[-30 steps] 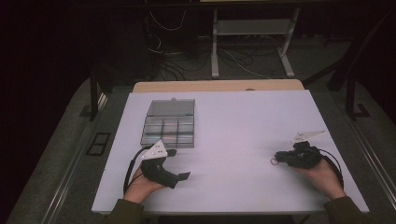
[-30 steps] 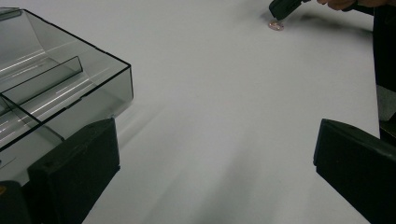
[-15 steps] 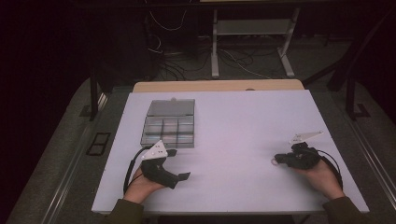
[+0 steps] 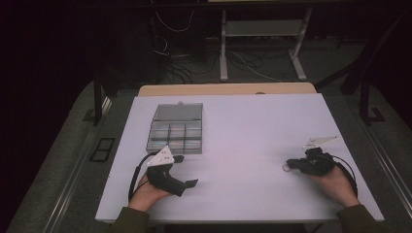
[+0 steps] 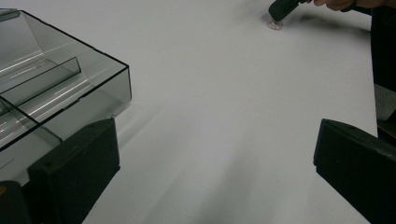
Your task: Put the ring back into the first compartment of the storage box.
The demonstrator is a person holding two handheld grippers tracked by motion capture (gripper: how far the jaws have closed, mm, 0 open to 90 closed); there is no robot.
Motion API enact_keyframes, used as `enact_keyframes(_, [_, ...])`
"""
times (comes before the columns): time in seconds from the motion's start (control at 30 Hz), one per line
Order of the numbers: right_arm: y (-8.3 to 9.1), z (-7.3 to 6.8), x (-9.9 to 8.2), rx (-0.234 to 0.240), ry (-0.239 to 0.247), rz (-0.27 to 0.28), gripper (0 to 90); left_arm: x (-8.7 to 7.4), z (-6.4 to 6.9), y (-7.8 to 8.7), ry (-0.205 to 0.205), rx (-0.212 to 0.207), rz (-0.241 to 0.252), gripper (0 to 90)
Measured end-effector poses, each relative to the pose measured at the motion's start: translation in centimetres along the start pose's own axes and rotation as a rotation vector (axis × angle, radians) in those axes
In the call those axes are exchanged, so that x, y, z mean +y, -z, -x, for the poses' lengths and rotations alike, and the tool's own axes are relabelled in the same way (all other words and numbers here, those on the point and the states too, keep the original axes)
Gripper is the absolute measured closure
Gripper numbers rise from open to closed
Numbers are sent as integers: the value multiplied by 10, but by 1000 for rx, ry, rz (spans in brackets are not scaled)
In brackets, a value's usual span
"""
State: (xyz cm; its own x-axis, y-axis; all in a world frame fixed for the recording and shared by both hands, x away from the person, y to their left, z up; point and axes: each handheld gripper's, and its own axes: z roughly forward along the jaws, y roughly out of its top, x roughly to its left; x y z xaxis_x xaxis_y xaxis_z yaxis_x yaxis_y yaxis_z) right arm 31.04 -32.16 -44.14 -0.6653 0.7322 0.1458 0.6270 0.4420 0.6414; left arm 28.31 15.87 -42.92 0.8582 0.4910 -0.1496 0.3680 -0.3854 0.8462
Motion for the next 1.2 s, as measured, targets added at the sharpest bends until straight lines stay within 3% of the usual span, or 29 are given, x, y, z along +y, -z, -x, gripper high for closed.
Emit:
enact_keyframes(0.8, [17, -10, 16, 54, 9, 89, 859, 0, 0, -1, 0, -3, 1, 0])
enact_keyframes(1.2, [5, -30, 35, 104, 57, 95, 859, 0, -1, -1, 3, -8, 7, 0])
